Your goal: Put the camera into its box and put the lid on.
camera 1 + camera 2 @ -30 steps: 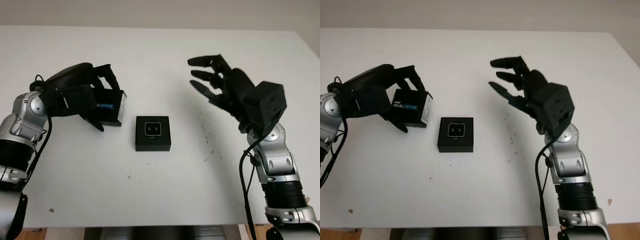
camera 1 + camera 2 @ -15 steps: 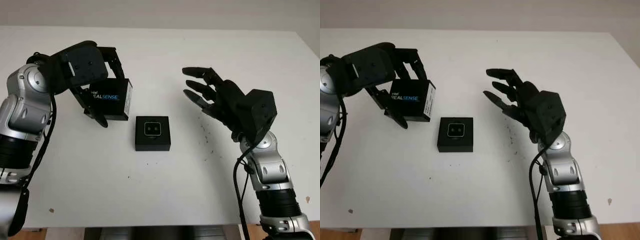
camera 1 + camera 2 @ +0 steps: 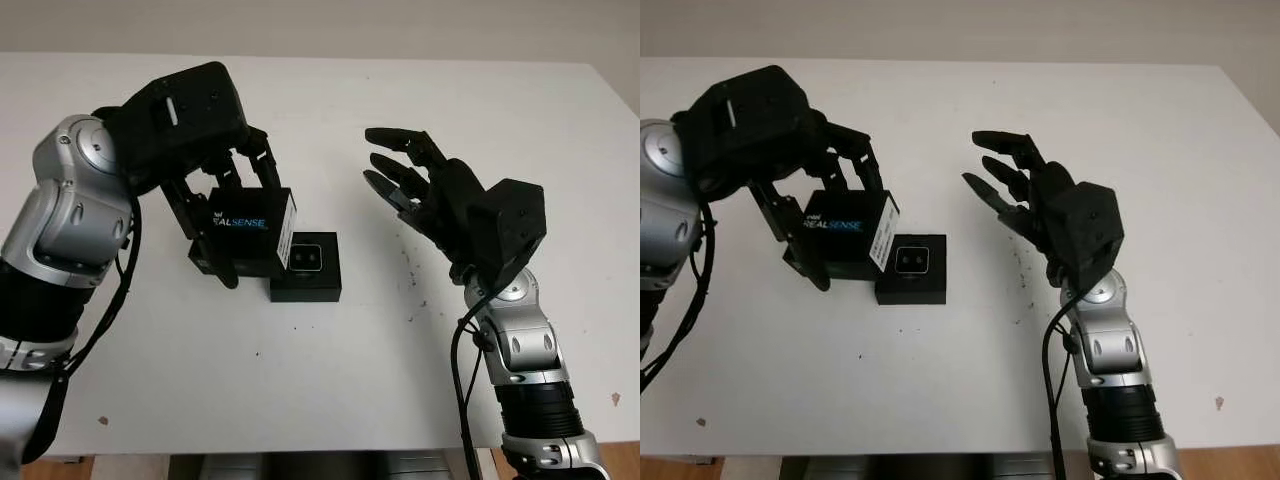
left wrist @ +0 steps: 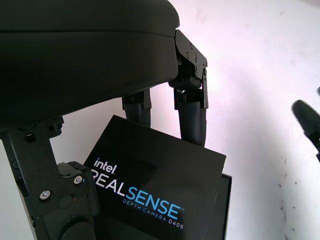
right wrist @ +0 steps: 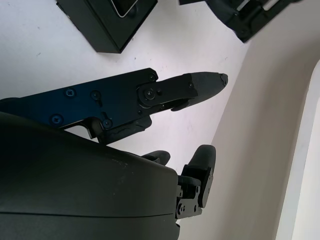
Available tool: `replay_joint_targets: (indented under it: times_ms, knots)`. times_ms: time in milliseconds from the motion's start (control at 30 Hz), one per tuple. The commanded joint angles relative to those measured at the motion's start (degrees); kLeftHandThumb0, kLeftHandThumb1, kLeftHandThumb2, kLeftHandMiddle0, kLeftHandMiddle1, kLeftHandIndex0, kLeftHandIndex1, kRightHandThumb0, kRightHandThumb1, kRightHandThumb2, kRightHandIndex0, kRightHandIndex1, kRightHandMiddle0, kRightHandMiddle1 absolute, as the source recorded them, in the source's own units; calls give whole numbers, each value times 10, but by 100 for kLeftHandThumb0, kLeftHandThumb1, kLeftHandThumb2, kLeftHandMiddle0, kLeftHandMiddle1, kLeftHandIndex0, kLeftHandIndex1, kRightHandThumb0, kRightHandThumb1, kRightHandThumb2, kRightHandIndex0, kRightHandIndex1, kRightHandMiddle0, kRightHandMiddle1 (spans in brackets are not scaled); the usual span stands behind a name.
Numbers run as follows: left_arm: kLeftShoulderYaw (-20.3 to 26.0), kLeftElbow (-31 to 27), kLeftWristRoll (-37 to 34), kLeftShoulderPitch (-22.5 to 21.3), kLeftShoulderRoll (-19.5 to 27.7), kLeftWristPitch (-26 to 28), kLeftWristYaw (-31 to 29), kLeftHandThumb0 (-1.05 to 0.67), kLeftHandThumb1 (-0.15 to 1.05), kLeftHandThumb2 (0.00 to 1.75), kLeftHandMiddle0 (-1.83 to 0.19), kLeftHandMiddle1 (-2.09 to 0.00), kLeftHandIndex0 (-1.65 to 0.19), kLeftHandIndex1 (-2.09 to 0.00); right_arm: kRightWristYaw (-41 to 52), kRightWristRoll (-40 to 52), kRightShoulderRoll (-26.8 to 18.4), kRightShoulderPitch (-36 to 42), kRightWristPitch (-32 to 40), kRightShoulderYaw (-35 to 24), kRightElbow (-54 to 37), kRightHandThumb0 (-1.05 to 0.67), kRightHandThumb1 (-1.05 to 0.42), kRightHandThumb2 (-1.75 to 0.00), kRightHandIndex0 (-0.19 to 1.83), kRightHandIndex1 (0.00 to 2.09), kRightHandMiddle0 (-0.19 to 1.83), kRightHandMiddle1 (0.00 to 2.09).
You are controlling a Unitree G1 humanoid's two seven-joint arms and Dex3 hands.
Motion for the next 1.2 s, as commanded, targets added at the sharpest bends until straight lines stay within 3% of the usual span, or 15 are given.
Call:
replay_joint_targets:
  times_ms: [0, 133, 367, 500, 1167]
  knots:
    - [-3, -11, -10, -24, -13, 38, 7, -36, 105, 18, -62, -174, -50, -166, -15, -5, 10, 5, -9, -3, -13, -61, -105, -15, 22, 27, -7, 98]
    - [-20, -11, -26, -29, -17, 84, 18, -35, 105, 20, -59, -174, -47, -163, -34, -16, 17, 9, -23, 3, -12, -62, -105, -18, 19, 26, -10, 96]
    - [-17, -14, -53, -11, -32, 81, 66, -31, 105, 21, -54, -175, -41, -169, -30, -26, 16, 17, -27, 13, -12, -64, -105, -20, 18, 25, -10, 96]
    - [-27, -11, -66, -3, -27, 63, 79, -31, 105, 22, -54, -180, -40, -174, -27, -25, 17, 24, -41, 16, -8, -64, -105, -22, 18, 23, -5, 80]
    - [-45, -5, -63, 15, -7, -37, 94, -33, 105, 21, -57, -178, -45, -171, -17, -23, 19, 33, -50, 20, -7, -67, -105, -25, 21, 17, 0, 66]
